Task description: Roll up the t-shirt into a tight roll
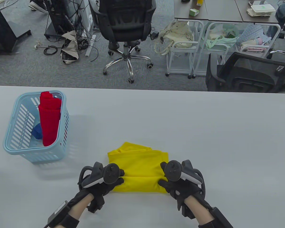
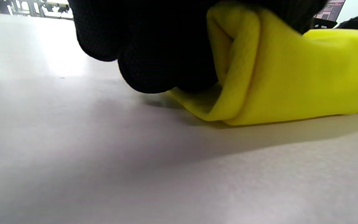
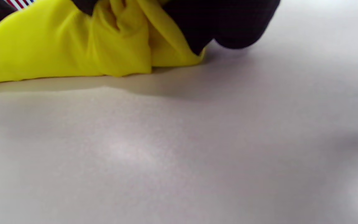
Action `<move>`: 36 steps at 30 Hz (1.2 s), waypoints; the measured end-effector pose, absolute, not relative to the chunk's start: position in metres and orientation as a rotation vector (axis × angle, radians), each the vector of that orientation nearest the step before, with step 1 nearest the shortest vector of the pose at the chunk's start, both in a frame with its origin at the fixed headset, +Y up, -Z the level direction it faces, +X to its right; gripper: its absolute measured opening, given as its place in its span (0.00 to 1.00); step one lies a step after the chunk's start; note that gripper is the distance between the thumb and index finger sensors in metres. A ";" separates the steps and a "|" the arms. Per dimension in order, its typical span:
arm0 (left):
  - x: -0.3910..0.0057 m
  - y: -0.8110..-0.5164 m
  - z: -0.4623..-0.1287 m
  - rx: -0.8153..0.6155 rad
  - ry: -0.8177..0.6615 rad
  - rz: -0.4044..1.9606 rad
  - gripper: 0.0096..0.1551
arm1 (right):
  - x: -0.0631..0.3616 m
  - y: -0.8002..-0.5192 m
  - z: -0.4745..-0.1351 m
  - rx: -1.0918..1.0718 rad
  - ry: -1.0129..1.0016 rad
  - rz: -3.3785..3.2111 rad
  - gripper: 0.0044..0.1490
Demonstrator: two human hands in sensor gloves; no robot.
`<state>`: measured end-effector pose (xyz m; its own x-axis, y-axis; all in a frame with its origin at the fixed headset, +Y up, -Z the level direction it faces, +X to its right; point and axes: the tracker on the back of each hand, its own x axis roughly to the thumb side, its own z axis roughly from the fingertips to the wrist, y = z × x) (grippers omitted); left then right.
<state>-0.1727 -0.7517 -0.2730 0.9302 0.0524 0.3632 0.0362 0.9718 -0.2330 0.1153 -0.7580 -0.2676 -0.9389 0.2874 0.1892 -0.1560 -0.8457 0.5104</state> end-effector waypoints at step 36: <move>-0.130 -0.765 -0.253 -0.071 -0.492 -0.377 0.41 | 0.075 -0.754 -0.247 0.706 0.496 3.227 0.46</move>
